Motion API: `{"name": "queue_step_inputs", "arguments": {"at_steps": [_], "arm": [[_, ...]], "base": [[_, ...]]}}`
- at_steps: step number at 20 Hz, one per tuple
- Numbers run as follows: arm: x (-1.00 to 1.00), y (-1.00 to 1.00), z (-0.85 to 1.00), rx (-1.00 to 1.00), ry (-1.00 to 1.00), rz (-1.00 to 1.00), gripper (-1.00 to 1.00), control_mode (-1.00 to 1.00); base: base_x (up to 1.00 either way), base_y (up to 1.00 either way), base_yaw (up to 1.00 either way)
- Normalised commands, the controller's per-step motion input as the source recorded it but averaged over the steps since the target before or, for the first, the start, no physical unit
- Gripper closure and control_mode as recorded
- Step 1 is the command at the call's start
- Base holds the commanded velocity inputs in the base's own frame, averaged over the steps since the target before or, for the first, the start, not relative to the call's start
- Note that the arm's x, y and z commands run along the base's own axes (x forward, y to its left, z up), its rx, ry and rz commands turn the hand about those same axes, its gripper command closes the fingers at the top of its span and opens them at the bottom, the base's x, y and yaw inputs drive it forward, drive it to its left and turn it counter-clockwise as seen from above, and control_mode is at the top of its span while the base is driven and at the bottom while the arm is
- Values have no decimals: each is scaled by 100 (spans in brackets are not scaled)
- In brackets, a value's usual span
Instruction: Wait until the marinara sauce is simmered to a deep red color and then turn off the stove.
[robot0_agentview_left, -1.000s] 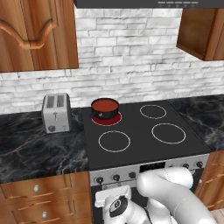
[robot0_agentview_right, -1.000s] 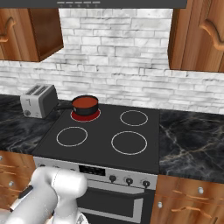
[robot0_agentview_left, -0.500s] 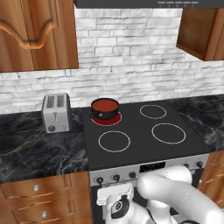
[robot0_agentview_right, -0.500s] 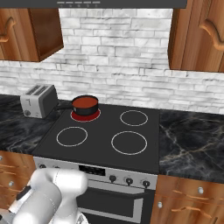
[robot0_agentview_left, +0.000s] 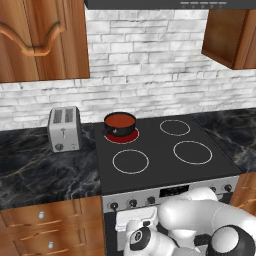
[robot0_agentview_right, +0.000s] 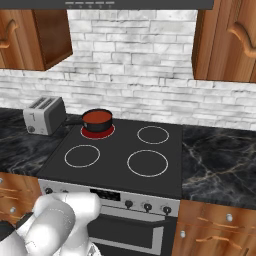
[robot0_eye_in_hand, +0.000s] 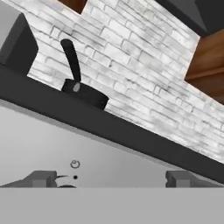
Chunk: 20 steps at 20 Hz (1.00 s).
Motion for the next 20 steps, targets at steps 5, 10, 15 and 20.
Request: {"name": "queue_step_inputs", "arguments": {"at_steps": [5,10,15,20], "arm": [[2,-11,-40,-22,2,0,-100,-100],[10,0,0,-1,0,0,-100,-100],[27,0,0,0,0,0,-100,-100],[40,0,0,0,0,0,-100,-100]], "base": [[0,0,0],[0,0,0],[0,0,0],[0,0,0]]}}
